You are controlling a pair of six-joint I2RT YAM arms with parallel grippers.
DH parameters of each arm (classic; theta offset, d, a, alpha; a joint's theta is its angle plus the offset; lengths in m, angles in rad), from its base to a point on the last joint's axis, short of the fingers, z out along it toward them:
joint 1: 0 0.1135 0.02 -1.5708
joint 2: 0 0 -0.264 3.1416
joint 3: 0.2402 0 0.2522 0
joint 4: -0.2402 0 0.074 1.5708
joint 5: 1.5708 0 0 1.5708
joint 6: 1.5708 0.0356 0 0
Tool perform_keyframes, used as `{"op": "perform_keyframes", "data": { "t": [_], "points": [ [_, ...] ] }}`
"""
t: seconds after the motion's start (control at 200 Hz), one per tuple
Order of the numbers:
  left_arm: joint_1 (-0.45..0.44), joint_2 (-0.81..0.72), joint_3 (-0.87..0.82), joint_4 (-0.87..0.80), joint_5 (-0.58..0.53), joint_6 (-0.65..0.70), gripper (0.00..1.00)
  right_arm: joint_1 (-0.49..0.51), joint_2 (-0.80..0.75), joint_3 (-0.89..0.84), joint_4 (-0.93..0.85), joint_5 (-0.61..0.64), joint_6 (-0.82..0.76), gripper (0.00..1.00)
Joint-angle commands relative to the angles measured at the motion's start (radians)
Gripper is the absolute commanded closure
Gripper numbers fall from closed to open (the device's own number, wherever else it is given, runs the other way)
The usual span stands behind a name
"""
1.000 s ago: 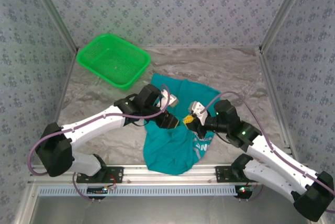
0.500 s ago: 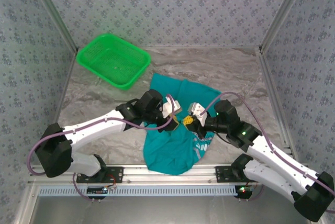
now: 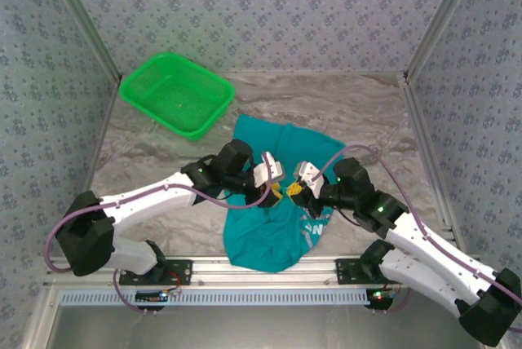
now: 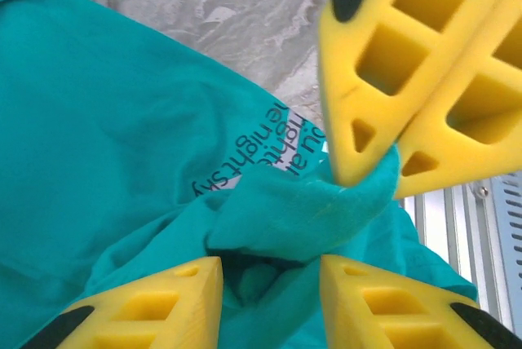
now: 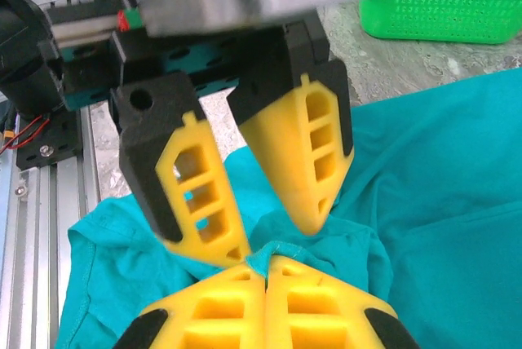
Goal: Fold the inside-out t-shirt
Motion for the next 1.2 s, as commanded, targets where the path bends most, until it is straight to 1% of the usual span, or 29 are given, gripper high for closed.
{"op": "perform_keyframes", "data": {
  "t": [0.0,0.065,0.1,0.175,0.25,0.285,0.34,0.485,0.535,0.57,0.64,0.69,0.835,0.954,0.979,1.004,1.044,1.094,1.194],
  "points": [
    [-0.009,0.015,0.045,0.023,0.056,0.03,0.63,0.006,-0.012,-0.008,-0.027,0.012,0.013,1.0],
    [-0.009,0.021,0.045,0.041,0.028,0.017,0.63,0.008,-0.014,-0.008,-0.03,0.008,0.015,1.0],
    [-0.01,0.023,0.048,0.051,0.006,0.007,0.65,0.009,-0.014,-0.008,-0.03,0.005,0.016,1.0],
    [-0.008,0.029,0.06,0.059,-0.058,-0.008,0.74,0.012,-0.015,-0.008,-0.033,0.005,0.015,1.0],
    [-0.003,0.033,0.065,0.061,-0.085,-0.008,0.84,0.017,-0.014,-0.008,-0.038,0.009,0.016,1.0],
    [0.0,0.034,0.07,0.061,-0.084,-0.006,0.86,0.019,-0.014,-0.008,-0.043,0.013,0.015,1.0],
    [0.002,0.038,0.074,0.06,-0.067,0.003,0.87,0.026,-0.015,-0.009,-0.047,0.021,0.015,1.0],
    [0.002,0.064,0.091,0.057,0.042,0.032,0.86,0.036,-0.016,-0.013,-0.048,0.042,0.027,1.0],
    [0.0,0.075,0.09,0.063,0.108,0.049,0.8,0.035,-0.02,-0.014,-0.051,0.067,0.037,1.0],
    [0.0,0.083,0.086,0.067,0.129,0.054,0.75,0.031,-0.025,-0.016,-0.053,0.079,0.041,1.0],
    [0.0,0.098,0.085,0.066,0.129,0.055,0.69,0.023,-0.037,-0.016,-0.062,0.084,0.041,1.0],
    [0.0,0.112,0.087,0.065,0.125,0.055,0.67,0.02,-0.044,-0.016,-0.065,0.08,0.043,1.0],
    [0.0,0.18,0.116,0.066,0.156,0.058,0.65,0.017,-0.048,-0.016,-0.057,0.078,0.044,1.0],
    [0.0,0.241,0.149,0.086,0.122,0.016,0.66,0.007,-0.048,-0.014,-0.057,0.06,0.042,1.0],
    [0.0,0.25,0.156,0.093,0.121,0.006,0.67,0.007,-0.048,-0.014,-0.057,0.059,0.041,1.0],
    [0.001,0.26,0.161,0.102,0.105,-0.007,0.7,0.007,-0.048,-0.014,-0.058,0.057,0.043,1.0],
    [0.002,0.269,0.17,0.111,0.056,-0.034,0.8,0.007,-0.048,-0.013,-0.058,0.059,0.044,1.0],
    [0.007,0.273,0.181,0.096,-0.007,-0.049,0.9,0.006,-0.048,-0.01,-0.064,0.067,0.044,1.0],
    [0.038,0.251,0.206,0.038,-0.119,-0.086,1.0,0.008,-0.045,-0.005,-0.086,0.1,0.05,1.0]
  ]
}}
